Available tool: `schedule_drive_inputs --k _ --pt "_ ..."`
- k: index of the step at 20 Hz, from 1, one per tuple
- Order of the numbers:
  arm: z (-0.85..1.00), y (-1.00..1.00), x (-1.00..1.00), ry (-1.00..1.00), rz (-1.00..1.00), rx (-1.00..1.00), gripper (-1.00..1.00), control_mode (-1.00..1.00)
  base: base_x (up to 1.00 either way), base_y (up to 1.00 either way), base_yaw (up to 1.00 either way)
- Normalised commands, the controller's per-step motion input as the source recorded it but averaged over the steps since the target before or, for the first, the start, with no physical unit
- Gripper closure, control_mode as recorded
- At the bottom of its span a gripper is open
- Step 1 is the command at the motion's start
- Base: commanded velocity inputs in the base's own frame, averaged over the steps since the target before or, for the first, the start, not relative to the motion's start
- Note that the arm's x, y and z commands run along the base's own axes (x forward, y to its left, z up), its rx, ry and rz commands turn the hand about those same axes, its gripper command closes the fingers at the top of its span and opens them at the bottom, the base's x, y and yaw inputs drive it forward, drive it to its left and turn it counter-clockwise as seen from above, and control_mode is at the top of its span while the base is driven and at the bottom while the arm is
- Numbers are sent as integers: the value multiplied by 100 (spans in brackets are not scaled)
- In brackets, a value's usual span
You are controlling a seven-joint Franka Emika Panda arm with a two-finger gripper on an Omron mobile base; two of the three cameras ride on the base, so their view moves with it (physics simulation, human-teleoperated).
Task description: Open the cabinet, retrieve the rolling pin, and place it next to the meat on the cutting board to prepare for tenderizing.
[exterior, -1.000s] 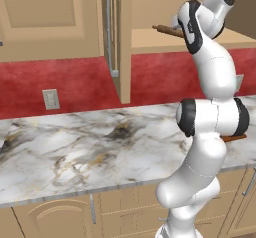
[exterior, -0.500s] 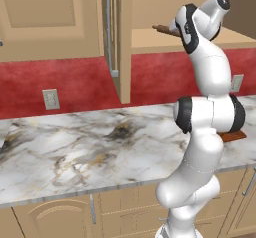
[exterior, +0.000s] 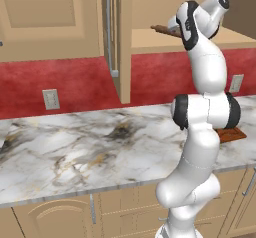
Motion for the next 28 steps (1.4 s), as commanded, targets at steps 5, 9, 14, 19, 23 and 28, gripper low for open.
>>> schedule_drive_inputs --k 5,9,14,19,23,28 --pt "-32 -2 6 0 10 0 100 -100 0 0 0" --pt "-5 0 -11 -9 0 0 100 -100 0 0 0" --pt "0 -7 -73 -29 -4 -3 100 -100 0 0 0" --pt "0 -11 -99 -34 -9 -3 100 -100 0 0 0" --pt "0 -4 -100 -26 -12 0 100 -100 0 0 0" --pt "-3 -10 -100 -11 -16 0 100 -100 0 0 0"
